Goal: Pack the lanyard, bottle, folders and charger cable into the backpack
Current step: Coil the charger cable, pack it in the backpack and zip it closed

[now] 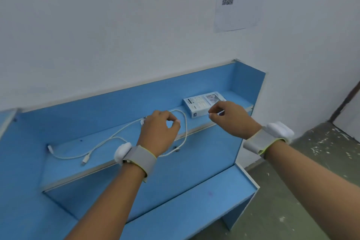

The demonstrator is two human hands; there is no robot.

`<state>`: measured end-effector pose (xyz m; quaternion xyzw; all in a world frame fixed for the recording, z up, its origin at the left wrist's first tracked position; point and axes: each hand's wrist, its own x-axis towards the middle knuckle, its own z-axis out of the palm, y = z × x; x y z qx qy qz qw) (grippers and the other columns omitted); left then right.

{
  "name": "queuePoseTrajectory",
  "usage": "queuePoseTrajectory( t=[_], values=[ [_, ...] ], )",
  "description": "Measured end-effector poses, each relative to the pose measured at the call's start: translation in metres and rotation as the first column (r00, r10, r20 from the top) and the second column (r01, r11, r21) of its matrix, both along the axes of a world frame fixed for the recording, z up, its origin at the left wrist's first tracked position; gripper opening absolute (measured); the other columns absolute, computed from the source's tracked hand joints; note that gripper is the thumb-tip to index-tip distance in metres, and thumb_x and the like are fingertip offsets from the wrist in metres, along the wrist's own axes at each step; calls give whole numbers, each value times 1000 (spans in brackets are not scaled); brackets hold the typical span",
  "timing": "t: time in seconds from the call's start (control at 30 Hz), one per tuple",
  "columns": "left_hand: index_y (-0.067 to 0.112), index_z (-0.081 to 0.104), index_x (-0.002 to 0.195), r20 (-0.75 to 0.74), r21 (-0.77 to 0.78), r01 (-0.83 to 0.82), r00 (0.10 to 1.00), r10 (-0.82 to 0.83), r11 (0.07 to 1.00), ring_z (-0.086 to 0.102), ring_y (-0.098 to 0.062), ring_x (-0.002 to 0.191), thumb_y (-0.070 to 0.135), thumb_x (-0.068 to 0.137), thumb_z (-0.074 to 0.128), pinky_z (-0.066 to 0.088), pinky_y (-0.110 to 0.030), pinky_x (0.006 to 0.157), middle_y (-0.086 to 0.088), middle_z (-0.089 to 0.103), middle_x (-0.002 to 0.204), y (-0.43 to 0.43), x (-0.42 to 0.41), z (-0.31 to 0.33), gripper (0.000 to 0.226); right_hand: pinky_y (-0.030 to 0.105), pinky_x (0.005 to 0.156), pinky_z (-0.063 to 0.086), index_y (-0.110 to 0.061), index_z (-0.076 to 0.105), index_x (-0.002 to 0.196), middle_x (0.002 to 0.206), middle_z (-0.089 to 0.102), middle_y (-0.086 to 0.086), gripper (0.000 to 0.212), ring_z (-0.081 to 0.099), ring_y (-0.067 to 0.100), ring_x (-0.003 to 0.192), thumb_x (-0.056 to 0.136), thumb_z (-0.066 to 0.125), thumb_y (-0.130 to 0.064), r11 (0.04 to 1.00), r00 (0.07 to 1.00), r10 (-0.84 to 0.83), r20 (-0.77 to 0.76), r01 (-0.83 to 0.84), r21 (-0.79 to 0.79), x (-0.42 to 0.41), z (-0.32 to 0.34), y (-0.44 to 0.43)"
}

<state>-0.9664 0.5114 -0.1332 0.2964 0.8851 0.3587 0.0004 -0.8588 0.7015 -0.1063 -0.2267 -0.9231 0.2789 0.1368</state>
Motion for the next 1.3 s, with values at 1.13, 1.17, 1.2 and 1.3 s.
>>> queuePoseTrajectory(
  t=[1.13,1.17,1.2,1.3],
  values=[
    [7,49,128,46,-409,-137,984,170,902,39,-35,124,56,95,34,38,-42,98,-15,42,130,-15,-67,-32,61,32,78,33,-15,51,123,120,42,7,94,45,27,110,51,81,-66,931,932,-244,268,148,335,-74,-31,17],
    [8,49,129,66,-393,-126,984,165,911,41,-37,122,59,94,26,38,-42,96,-15,44,128,-14,-66,-32,66,32,78,34,-14,52,120,118,43,7,92,48,27,107,51,81,-66,927,938,-263,224,181,329,-74,-33,15],
    [8,49,127,86,-366,-103,986,144,925,44,-37,118,59,92,22,39,-42,93,-16,48,124,-8,-63,-30,67,33,78,37,-13,52,118,117,45,7,91,50,28,106,51,80,-67,923,937,-291,192,222,316,-66,-34,19],
    [8,46,110,197,-191,-24,978,62,981,56,-36,100,51,96,31,42,-39,81,-13,59,105,21,-44,-14,48,41,85,47,-14,50,116,111,53,6,92,55,29,102,50,74,-74,921,926,-339,167,290,260,-33,-31,35]
  ],
)
